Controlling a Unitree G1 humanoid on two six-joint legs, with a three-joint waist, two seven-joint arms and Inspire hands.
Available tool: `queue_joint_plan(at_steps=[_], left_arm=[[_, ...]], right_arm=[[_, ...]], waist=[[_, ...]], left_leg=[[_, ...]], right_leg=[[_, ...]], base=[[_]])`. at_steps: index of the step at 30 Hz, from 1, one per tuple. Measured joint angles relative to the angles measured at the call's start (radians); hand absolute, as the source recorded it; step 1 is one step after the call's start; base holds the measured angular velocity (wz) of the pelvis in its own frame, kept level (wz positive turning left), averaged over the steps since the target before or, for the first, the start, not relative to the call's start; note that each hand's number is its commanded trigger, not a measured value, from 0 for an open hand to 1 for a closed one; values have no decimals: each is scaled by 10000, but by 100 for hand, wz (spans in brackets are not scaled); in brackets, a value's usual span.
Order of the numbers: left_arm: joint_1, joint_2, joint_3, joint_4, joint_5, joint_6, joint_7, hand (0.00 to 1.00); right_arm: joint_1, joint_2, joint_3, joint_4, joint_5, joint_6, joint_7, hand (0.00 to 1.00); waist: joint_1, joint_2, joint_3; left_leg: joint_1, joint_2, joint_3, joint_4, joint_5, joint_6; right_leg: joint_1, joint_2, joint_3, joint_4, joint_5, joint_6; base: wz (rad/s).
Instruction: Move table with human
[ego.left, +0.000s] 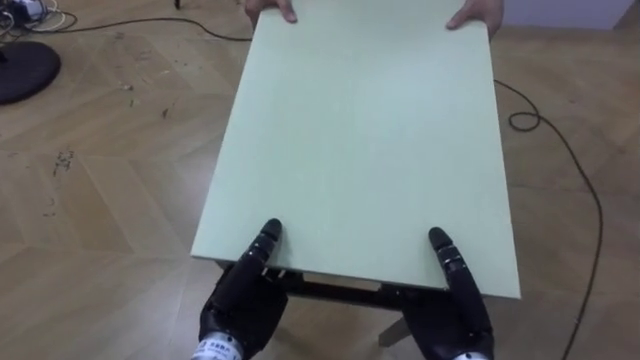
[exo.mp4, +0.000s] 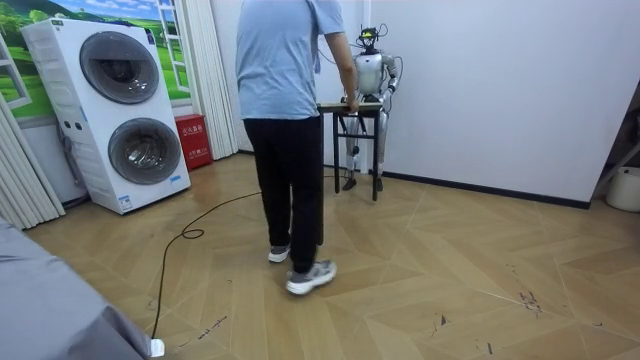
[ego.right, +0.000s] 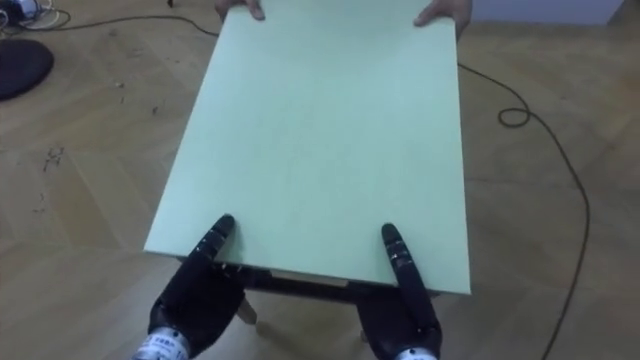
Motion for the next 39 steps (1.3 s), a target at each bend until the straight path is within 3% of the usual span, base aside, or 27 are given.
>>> queue_joint_plan(at_steps=[8,11,16,18,21,23,29,31,35,37,39], left_arm=[[8,-170,68,-38,-7,32,1,100],[7,-214,135,-54,-12,36,0,100],[9,-22,49,-64,-358,38,-50,100],[9,31,45,-67,-369,47,-58,100],[22,14,-3,-67,-372,102,-66,100],[96,-4,-5,-69,-381,93,-84,100],[299,-22,58,-140,-425,69,-86,100],[308,-27,28,-139,-484,69,-36,100],[309,-49,-1,-141,-640,66,-29,100],[313,-65,52,-141,-587,52,-34,100],[310,-42,76,-140,-537,52,-63,100]], right_arm=[[-241,-167,-49,-1,-38,15,0,100],[-371,-219,-31,0,-39,15,-3,100],[-440,-340,-35,7,-146,112,-3,100],[-439,-379,-58,7,-185,121,7,100],[-377,-372,-254,-33,-281,232,46,100],[-367,-367,-287,-39,-351,313,43,100],[-381,-353,-268,-46,-527,416,-6,100],[-418,-361,-280,-46,-593,416,-88,100],[-513,-358,-373,-48,-793,439,-118,100],[-497,-257,-408,-47,-875,498,-118,100],[-471,-215,-455,-47,-833,607,-117,100]], waist=[[224,-12,3],[457,8,13],[454,111,50],[360,218,40],[42,315,35],[8,340,30],[447,362,17],[483,375,24],[643,404,40],[517,405,40],[289,404,40]], left_leg=[[-207,8,-466,5,26,-41],[-328,24,-677,4,39,-63],[-464,14,-1296,75,69,-119],[-683,-3,-1546,237,88,-149],[-834,6,-1283,221,310,-145],[-818,-19,-1281,215,370,-137],[-889,-67,-1307,226,437,-112],[-836,-108,-1308,228,462,-70],[-1031,-394,-1413,338,498,61],[-1194,-690,-1910,572,478,149],[-1315,-1012,-2492,618,587,253]], right_leg=[[127,-31,-484,-199,-5,0],[231,-25,-679,-298,-9,4],[570,-84,-1355,-363,-166,-3],[686,-173,-1866,-364,-334,-54],[905,-387,-2566,-324,-553,37],[1020,-416,-2652,-319,-642,82],[1129,-489,-2822,-292,-673,111],[1237,-606,-2995,-126,-743,206],[1136,-1086,-3044,656,-1192,409],[1184,-1341,-3073,1064,-1492,566],[1375,-1444,-2817,1065,-1656,722]], base=[[17],[24],[43],[72],[80],[58],[20],[34],[42],[68],[91]])
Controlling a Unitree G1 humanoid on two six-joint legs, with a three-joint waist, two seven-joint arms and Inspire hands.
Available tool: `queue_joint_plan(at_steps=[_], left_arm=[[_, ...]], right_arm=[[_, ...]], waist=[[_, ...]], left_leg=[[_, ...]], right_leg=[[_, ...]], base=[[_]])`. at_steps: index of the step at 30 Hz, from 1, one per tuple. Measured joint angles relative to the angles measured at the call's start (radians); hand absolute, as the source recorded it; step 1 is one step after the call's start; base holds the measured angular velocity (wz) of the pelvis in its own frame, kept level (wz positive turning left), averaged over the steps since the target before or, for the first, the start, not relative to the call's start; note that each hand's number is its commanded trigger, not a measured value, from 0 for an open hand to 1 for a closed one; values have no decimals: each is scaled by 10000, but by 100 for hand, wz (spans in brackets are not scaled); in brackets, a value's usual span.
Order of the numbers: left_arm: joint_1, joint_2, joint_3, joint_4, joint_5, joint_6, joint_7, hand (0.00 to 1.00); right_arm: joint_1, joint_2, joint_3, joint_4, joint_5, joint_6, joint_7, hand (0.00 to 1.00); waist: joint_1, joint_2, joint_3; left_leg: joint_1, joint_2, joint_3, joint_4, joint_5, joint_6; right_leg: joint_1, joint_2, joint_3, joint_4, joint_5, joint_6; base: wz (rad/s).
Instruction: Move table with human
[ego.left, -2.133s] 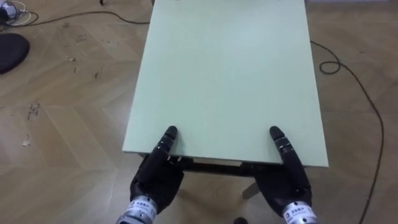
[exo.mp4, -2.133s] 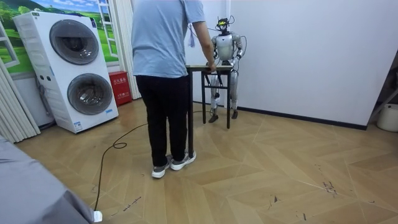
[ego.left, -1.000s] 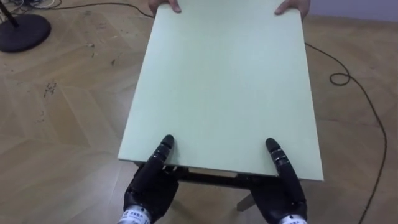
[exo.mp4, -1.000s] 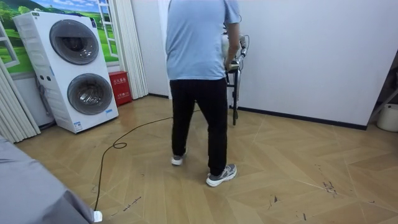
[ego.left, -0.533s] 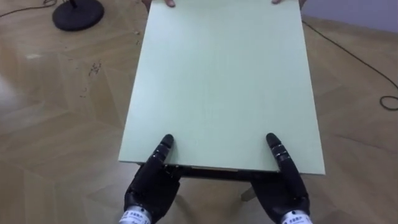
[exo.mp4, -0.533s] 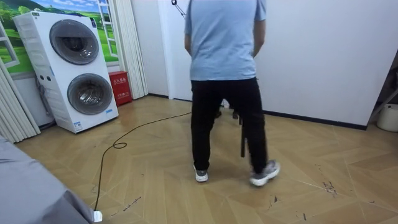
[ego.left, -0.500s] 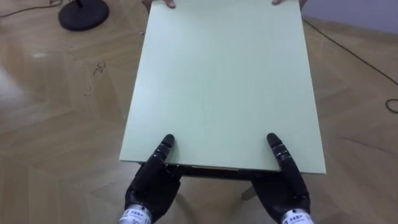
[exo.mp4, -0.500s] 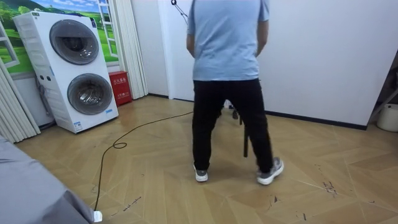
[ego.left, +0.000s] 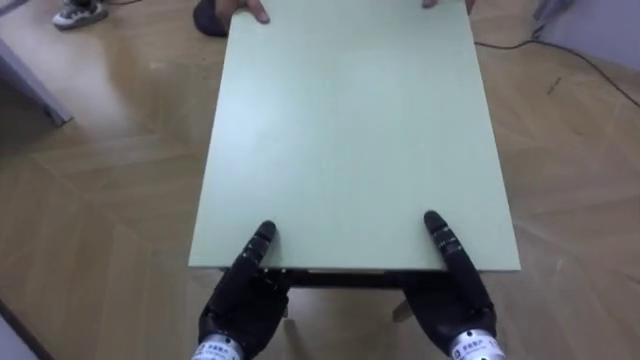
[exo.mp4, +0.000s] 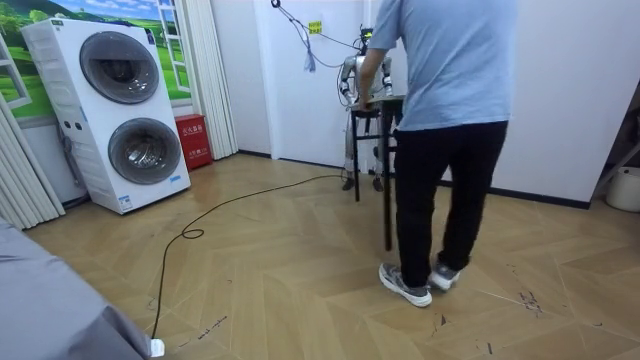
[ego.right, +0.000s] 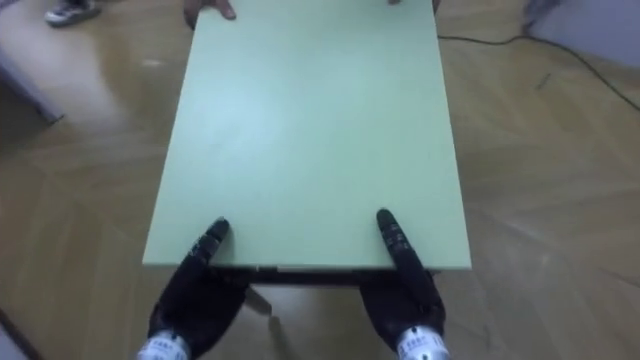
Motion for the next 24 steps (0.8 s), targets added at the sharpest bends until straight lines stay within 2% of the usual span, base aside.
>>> queue_joint_plan(at_steps=[1,3,4,5,7,8,10,14,15,17,19,21,22,24], left_arm=[[0,15,-3,0,0,0,-2,100],[-4,57,-10,0,9,4,0,100],[-5,82,0,-2,8,-6,0,100],[-6,91,2,-3,6,-23,0,100],[-3,174,26,-12,5,-36,0,100],[0,202,34,-14,4,-38,0,100],[-1,193,29,-14,10,-95,0,100],[0,123,18,-27,-29,-159,0,100],[15,128,31,-70,-32,-191,0,100],[37,158,91,-196,-32,-225,0,100],[6,118,185,-237,79,-233,3,100],[-157,121,226,-237,199,-235,3,100],[-189,122,227,-237,216,-236,4,100],[-359,123,172,-236,201,-219,68,100]], right_arm=[[8,5,7,0,15,2,0,100],[110,111,1,5,26,-22,2,100],[111,162,14,20,42,0,-2,100],[109,175,20,31,46,15,-4,100],[108,259,22,61,51,49,-25,100],[110,272,41,68,52,53,-28,100],[50,281,60,69,43,44,-56,100],[-109,184,67,71,44,40,-94,100],[-163,178,81,71,31,41,-94,100],[-258,197,120,70,22,42,-91,100],[-298,271,150,69,26,20,-91,100],[-307,303,129,70,28,-65,-65,100],[-306,321,114,69,32,-66,-62,100],[-306,352,37,55,49,-67,-47,100]], waist=[[-98,-6,1],[-361,-55,12],[-366,-114,25],[-360,-167,28],[-101,-282,33],[-38,-331,41],[283,-386,31],[733,-405,38],[748,-416,32],[715,-441,23],[668,-470,2],[359,-447,-11],[292,-435,-12],[85,-325,-35]], left_leg=[[-31,-116,-216,17,44,17],[-129,-431,-984,142,176,36],[-164,-506,-1212,144,251,23],[-177,-535,-1287,118,293,6],[-232,-592,-1545,68,394,-70],[-289,-592,-1741,66,470,-124],[-466,-559,-2091,97,629,-274],[-636,-532,-2449,105,755,-436],[-747,-554,-2602,127,807,-479],[-904,-563,-2667,98,952,-524],[-1026,-565,-2539,-95,1229,-515],[-1249,-518,-1892,-433,1740,-328],[-1277,-518,-1847,-544,1880,-308],[-1247,-531,-1876,-1398,2686,-304]], right_leg=[[82,-10,171,-32,-37,50],[441,30,558,-229,-115,136],[555,91,832,-353,-122,141],[600,116,920,-453,-123,141],[804,282,1069,-900,-107,145],[876,455,1209,-1108,-93,111],[903,774,1478,-1399,-46,-38],[889,1052,1715,-1432,-123,-257],[882,1132,1735,-1433,-167,-330],[875,1251,1736,-1430,-242,-452],[889,1315,1511,-1432,-291,-532],[913,1352,740,-1415,-347,-620],[913,1380,655,-1413,-361,-645],[862,1588,654,-1497,-336,-828]], base=[[112],[113],[80],[53],[39],[48],[49],[32],[47],[62],[82],[109],[110],[115]])
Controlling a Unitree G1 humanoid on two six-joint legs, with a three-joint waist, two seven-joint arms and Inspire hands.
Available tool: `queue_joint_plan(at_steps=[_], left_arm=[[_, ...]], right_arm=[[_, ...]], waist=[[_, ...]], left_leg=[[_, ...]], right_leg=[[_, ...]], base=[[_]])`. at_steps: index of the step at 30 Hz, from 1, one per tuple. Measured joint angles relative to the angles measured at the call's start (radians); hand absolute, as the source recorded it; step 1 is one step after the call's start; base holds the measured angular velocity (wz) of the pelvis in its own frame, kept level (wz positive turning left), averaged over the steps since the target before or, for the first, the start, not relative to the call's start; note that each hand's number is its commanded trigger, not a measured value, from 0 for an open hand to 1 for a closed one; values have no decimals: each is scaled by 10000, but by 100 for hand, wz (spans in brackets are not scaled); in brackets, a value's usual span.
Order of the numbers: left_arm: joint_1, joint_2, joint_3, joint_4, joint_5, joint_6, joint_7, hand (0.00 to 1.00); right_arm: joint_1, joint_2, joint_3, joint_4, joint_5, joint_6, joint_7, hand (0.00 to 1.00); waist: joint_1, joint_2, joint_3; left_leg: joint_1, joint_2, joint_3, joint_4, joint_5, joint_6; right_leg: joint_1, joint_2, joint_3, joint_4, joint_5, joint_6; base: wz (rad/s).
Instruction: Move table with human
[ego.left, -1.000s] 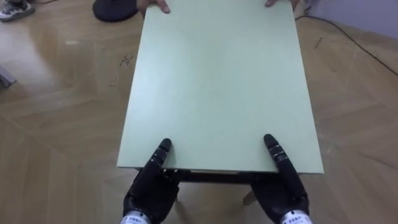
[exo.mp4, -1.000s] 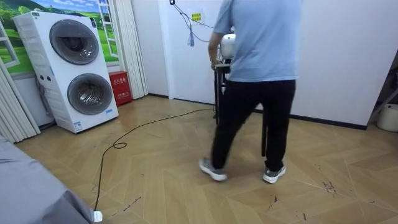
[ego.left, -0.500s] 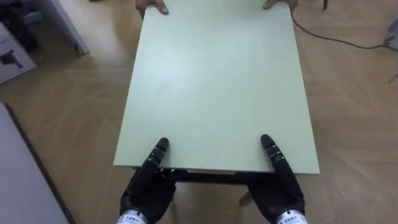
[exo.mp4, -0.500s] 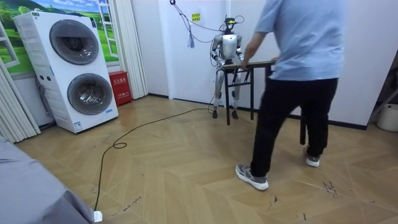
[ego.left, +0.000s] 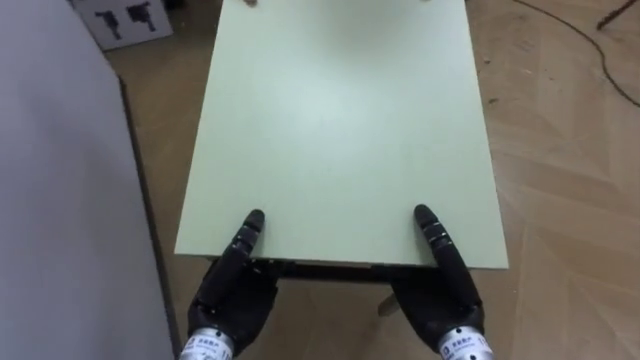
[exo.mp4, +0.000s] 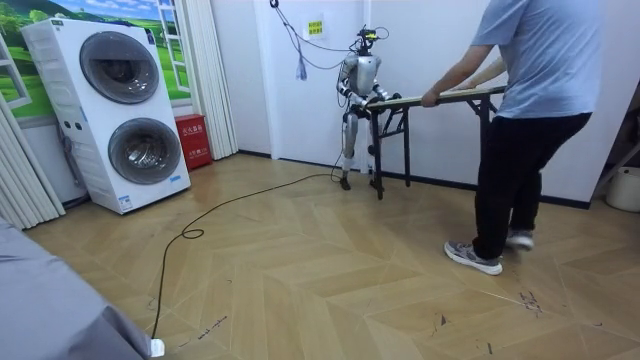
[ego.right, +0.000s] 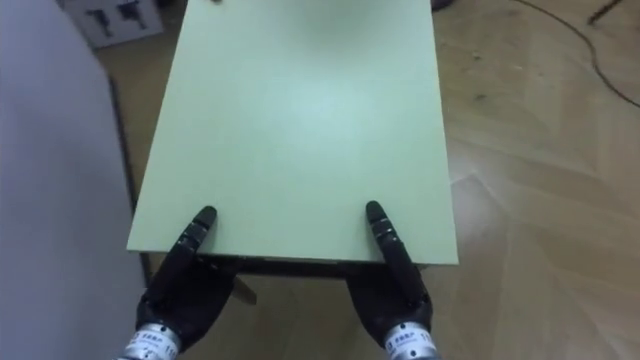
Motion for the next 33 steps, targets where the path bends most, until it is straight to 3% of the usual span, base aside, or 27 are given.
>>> queue_joint_plan(at_steps=[1,2,3,4,5,6,8,11,15,17,18,19,23,27,33], left_arm=[[-117,13,-59,0,11,3,100,100],[-176,-2,-88,4,18,4,146,100],[-117,-77,-84,49,47,-2,158,100],[-35,-67,-69,38,15,3,120,100],[81,-66,-66,35,-70,19,107,100],[136,-78,-63,42,-67,64,109,100],[184,-132,16,60,-58,144,116,100],[214,-241,54,60,-38,179,293,100],[258,-218,84,61,-17,181,400,100],[259,-294,99,65,4,179,430,100],[260,-306,117,65,3,179,435,100],[289,-309,122,74,-10,180,443,100],[372,-396,123,158,47,247,463,100],[375,-479,195,218,193,331,463,100],[374,-755,546,226,738,439,518,100]], right_arm=[[-1,-14,-72,-26,91,6,0,100],[-6,-24,-132,-32,119,25,-2,100],[-28,8,-172,16,102,113,-32,100],[-29,26,-152,15,89,136,-49,100],[-12,-15,-142,15,22,192,-52,100],[33,-52,-165,12,1,238,-50,100],[43,-46,-209,12,-96,363,-83,100],[3,-95,-284,-8,-210,460,-263,100],[5,-63,-193,-6,-178,478,-467,100],[-2,-41,-197,-4,-233,483,-487,100],[-36,-35,-202,-6,-285,496,-497,100],[-35,-15,-210,-6,-337,520,-527,100],[50,-29,-257,-1,-331,571,-543,100],[166,109,-375,-1,-319,692,-595,100],[221,334,-377,30,-337,729,-728,100]], waist=[[-145,45,-25],[-305,43,-20],[-262,-38,0],[-170,-45,-7],[-152,7,-2],[-214,83,-3],[-230,110,21],[-70,116,12],[106,161,23],[135,303,68],[156,355,93],[158,367,100],[85,463,69],[-295,336,80],[-156,40,78]], left_leg=[[121,16,-7,-761,514,-369],[71,43,247,-725,531,-509],[-62,361,1828,460,-397,87],[1,570,2608,1086,-1054,363],[211,1002,3540,1954,-2080,293],[294,1285,3769,2418,-2677,213],[308,1206,3736,2239,-2760,461],[470,808,3615,1619,-2517,704],[590,642,3349,1524,-2490,760],[633,671,2969,1515,-2512,800],[627,652,2890,1474,-2512,800],[630,569,2857,1465,-2516,801],[820,426,2691,1250,-2501,783],[1028,219,2393,1118,-2462,849],[1198,109,2349,976,-2464,851]], right_leg=[[-3,120,-69,-288,49,-105],[4,-42,-428,-335,81,-155],[44,-262,-866,-354,114,-144],[70,-315,-967,-383,148,-112],[111,-358,-1180,-361,159,-62],[22,-370,-1394,-119,33,12],[-18,-374,-1370,245,-127,155],[-163,-520,-836,292,-98,244],[-271,-674,-489,804,-58,301],[-600,-744,-104,1386,-181,510],[-896,-758,326,1155,-174,529],[-1301,-871,619,835,104,431],[-1088,-873,586,1091,190,481],[-567,-877,788,773,181,502],[-461,-845,1735,588,219,575]], base=[[112],[82],[34],[16],[33],[53],[49],[23],[23],[22],[23],[31],[32],[48],[8]])
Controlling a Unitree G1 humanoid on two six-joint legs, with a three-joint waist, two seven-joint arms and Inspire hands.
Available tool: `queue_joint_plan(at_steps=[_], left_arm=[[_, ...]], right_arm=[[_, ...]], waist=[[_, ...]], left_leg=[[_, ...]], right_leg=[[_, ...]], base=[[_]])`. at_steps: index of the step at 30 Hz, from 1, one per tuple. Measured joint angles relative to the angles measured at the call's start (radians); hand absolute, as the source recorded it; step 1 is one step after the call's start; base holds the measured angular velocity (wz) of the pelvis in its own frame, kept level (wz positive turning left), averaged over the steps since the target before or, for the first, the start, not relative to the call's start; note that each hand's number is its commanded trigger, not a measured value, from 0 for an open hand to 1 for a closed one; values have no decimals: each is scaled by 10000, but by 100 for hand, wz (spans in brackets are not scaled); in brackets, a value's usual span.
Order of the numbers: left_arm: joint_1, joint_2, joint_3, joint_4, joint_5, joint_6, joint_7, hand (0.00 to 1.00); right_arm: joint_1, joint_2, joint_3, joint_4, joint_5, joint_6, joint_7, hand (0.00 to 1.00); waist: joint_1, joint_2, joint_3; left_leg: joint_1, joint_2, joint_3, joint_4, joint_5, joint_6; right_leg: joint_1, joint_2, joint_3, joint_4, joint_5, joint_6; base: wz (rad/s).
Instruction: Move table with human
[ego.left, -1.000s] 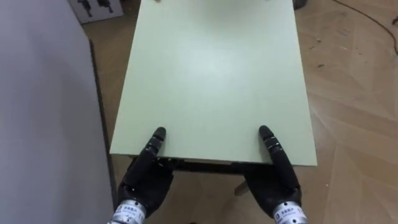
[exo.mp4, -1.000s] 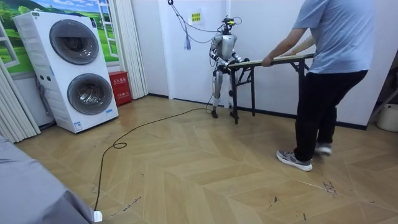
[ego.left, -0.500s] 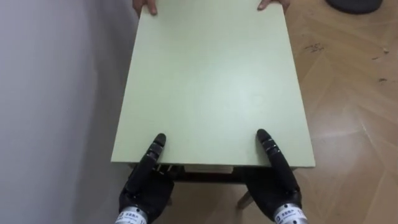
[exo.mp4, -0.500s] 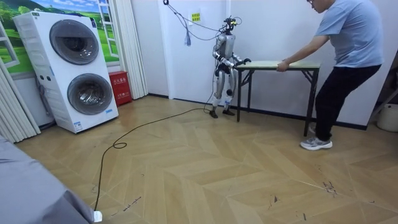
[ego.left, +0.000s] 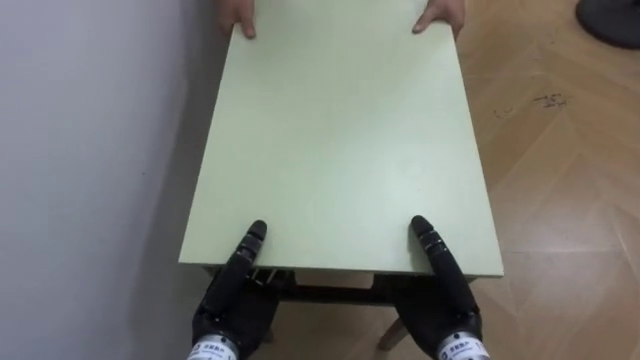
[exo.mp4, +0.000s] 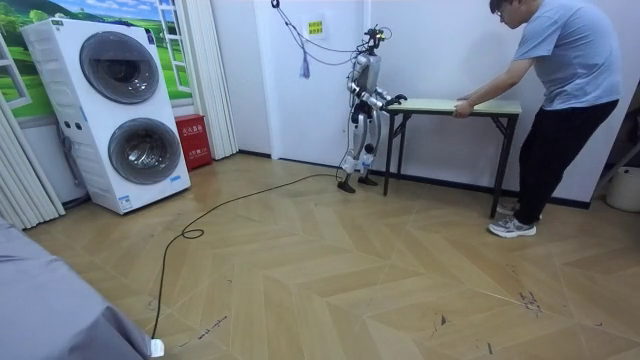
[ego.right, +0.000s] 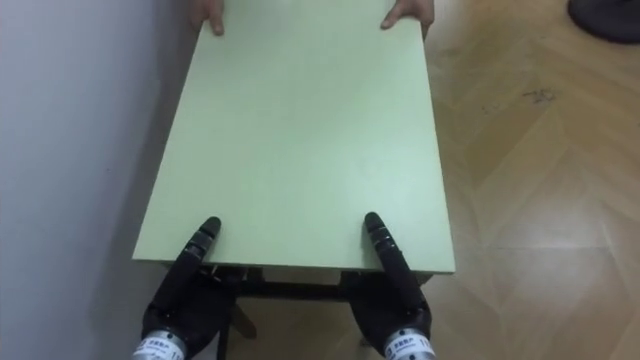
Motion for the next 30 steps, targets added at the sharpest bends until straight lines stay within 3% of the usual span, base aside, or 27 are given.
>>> queue_joint_plan(at_steps=[9,21,30], left_arm=[[0,-140,2,57,26,87,141,100],[0,-189,-5,476,31,169,146,100],[-1,-128,-2,969,207,85,-14,100]], right_arm=[[-30,34,-42,47,-122,33,-137,100],[-52,26,-21,423,-230,44,-82,100],[-58,134,41,919,-292,37,190,100]], waist=[[-6,-171,30],[103,-111,54],[78,-86,2]], left_leg=[[93,1,-33,-50,-1,-2],[91,1,-3,-50,-18,17],[285,1,-2,-96,-18,18]], right_leg=[[239,159,818,-197,35,-33],[325,172,790,-335,43,-41],[487,168,730,-331,42,-41]], base=[[8],[0],[0]])
